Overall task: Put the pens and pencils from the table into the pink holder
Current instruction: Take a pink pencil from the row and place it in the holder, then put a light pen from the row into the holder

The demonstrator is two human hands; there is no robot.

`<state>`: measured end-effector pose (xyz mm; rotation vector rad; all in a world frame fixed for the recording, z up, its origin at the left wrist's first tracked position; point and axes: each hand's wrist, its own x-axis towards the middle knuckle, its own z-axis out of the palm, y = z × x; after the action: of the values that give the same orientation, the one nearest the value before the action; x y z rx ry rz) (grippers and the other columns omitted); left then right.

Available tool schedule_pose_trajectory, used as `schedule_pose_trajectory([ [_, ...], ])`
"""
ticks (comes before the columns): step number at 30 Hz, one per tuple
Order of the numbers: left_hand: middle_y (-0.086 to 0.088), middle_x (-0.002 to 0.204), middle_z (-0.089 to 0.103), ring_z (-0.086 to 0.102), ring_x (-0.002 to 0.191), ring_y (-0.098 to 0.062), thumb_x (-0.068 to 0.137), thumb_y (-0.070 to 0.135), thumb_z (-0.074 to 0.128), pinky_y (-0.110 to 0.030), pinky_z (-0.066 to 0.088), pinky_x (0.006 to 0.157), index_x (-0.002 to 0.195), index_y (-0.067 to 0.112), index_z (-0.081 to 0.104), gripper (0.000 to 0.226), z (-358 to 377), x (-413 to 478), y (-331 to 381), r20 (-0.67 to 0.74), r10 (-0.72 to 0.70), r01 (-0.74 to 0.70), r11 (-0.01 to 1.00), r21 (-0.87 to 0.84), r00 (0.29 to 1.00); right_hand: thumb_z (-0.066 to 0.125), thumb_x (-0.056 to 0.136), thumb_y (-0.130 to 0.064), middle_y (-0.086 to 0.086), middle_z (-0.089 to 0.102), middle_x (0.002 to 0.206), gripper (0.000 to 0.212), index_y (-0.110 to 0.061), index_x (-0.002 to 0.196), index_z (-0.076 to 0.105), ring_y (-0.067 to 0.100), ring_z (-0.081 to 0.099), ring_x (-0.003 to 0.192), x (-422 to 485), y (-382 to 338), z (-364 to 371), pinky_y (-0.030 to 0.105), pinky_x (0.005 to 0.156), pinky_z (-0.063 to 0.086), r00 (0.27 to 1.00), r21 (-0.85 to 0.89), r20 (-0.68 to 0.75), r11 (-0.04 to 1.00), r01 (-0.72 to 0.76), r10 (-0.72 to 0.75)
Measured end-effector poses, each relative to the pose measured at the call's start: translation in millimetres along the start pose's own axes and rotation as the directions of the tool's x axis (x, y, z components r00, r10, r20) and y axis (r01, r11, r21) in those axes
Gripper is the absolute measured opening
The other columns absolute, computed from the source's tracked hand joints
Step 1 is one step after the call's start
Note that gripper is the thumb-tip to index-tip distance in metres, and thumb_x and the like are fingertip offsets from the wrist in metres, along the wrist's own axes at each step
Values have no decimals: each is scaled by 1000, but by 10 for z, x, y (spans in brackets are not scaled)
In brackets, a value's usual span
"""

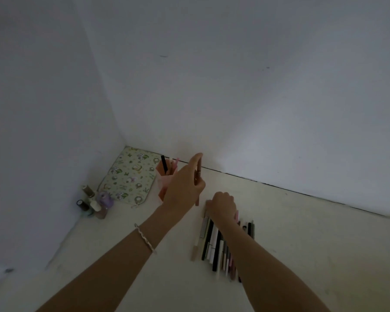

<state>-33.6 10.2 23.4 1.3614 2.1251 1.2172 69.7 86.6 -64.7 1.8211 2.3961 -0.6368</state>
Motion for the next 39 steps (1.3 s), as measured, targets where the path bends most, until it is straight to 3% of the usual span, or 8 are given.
schedule_pose_trajectory([
  [5,2,99,62,66,77,-8,92,15,60,-27,60,66,143,34,36,59,-140,87,-83,-129,45,-51,997,-51,991,48,90,-23,9,61,98,23,-6,84,63,25,56,96,29,-102,100,34,82,50,1000,91,12,996,-22,21],
  [9,12,94,60,66,73,0,93,13,59,-14,56,61,139,33,39,54,-494,260,-200,-444,-16,-54,988,-144,896,56,82,-21,5,43,56,34,-7,53,43,17,42,49,155,-178,-190,23,46,31,998,364,-53,932,0,21],
  [12,7,95,60,65,75,2,95,12,56,-7,50,61,138,34,38,51,-655,312,-352,-536,-70,-11,989,-148,841,56,84,-19,-1,30,46,39,-10,51,38,14,28,41,230,-300,-595,26,44,24,984,435,-177,893,112,-36],
  [19,-4,123,62,54,118,-24,94,12,56,-37,44,100,127,14,59,33,-478,246,-629,-399,22,70,974,217,917,55,87,-23,-5,56,65,9,-14,85,54,9,50,52,60,-729,-1187,23,49,42,894,641,-444,675,364,-60],
  [23,-6,125,60,50,119,-25,91,3,49,-31,37,102,125,11,59,36,-545,176,-668,-496,-20,107,983,148,868,56,89,-21,-4,64,72,4,-18,88,57,8,58,56,-70,-973,-1145,18,52,48,866,742,-485,468,481,-122],
  [28,-1,118,60,59,102,-18,90,0,46,-35,50,86,121,15,58,36,-664,148,-541,-477,-67,86,996,18,876,58,91,-22,-10,63,75,10,-13,96,59,-2,59,60,-49,-1081,-720,14,57,45,896,684,-384,584,438,-223],
  [33,9,93,62,60,83,-11,87,2,49,-23,49,72,97,20,61,23,-626,118,-271,-420,-45,49,999,-1,907,61,91,-27,-4,66,100,33,-13,120,59,14,64,84,-106,-1010,-516,29,77,52,899,546,-299,715,436,-320],
  [39,4,86,64,65,85,-13,87,17,57,-28,55,71,88,17,60,4,-44,-108,-115,6,-72,68,970,235,997,51,93,-12,-1,65,87,27,-15,119,57,13,59,62,-90,-591,-838,29,63,49,888,552,-411,719,421,-205],
])
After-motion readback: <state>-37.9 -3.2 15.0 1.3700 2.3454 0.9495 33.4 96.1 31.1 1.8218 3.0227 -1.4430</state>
